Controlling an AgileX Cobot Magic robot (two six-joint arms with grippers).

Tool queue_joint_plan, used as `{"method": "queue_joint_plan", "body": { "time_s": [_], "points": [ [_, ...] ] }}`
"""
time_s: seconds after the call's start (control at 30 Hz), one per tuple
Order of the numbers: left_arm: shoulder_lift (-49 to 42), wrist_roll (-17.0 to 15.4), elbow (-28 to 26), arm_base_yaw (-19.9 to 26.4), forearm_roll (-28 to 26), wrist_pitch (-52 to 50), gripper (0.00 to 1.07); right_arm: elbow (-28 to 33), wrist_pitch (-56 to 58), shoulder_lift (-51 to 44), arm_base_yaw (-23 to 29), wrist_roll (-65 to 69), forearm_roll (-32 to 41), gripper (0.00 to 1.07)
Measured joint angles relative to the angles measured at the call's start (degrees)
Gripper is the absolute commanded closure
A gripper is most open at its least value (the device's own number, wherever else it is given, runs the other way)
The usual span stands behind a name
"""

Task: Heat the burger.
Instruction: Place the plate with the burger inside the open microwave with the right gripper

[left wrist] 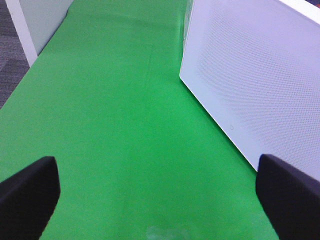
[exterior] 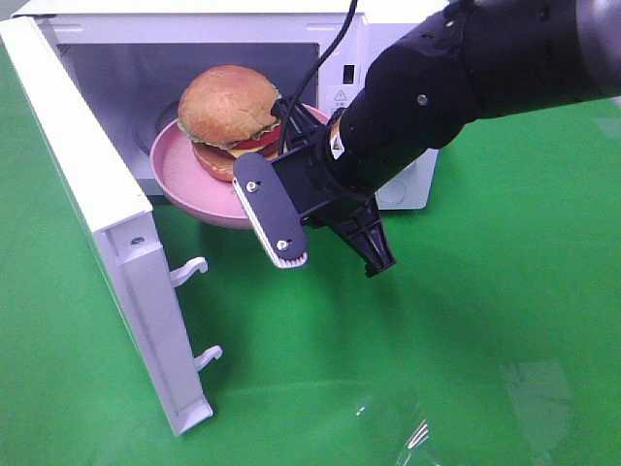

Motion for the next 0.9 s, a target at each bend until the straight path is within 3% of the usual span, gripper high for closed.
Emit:
{"method": "queue_joint_plan", "body": {
  "time_s": [0.47,0.9],
  "points": [
    [0.0,0.0,0.0,0.0,0.0,0.0,0.08,-5.84,0.23,5.1,0.17,1.78,-0.57,1.07],
    [0.0,0.0,0.0,0.0,0.0,-0.06,0.08,-15.24,4.35,11.52,0.17,5.84,-0.92,1.07]
  ]
}}
